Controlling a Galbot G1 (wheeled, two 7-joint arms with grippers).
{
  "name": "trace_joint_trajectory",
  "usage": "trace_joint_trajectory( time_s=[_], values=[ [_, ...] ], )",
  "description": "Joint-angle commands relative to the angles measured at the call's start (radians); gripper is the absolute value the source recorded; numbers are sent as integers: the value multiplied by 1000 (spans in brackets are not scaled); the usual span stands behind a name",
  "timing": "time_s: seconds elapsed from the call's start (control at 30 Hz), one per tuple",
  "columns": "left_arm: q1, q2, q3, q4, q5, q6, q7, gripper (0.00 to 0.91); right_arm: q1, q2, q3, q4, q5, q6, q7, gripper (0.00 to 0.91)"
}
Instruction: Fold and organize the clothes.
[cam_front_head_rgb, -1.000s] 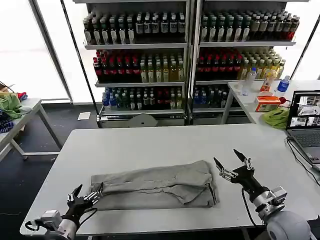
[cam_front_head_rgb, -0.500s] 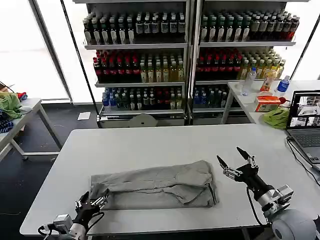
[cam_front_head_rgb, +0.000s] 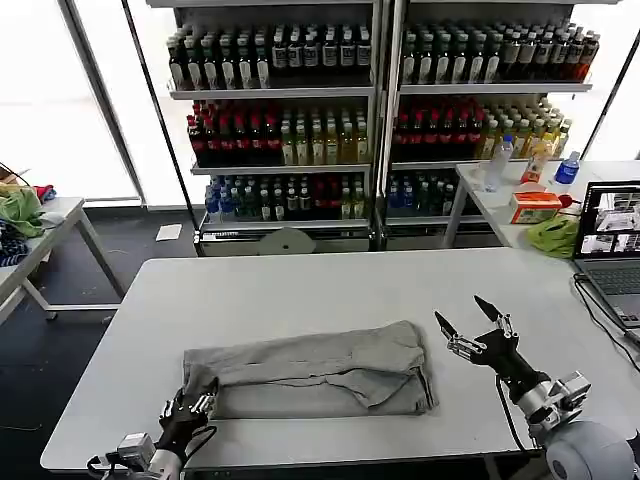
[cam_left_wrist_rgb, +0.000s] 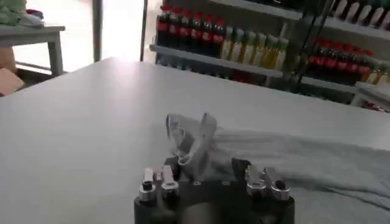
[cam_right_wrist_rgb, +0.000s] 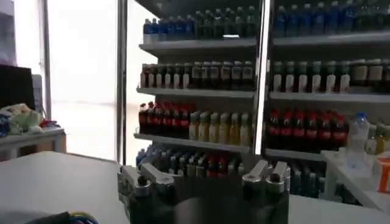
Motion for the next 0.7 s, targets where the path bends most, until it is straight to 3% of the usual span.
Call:
trace_joint_trajectory(
  time_s=[0.03,0.37,0.57,0.7],
  values=[
    [2,-9,9,20,2,-8,1,0,2,-2,-1,2,11,1,1,907],
    [-15,13,-45,20,-2,-10,1,0,18,2,-13,2,21,1,0,907],
    [-16,62,-184,-12,-24,-6,36,0,60,5,-36,-9,30,-10,6,907],
    [-28,137,-344,4,-26,-2,87,0,84,6,-60,-14,31,-16,11,907]
  ],
)
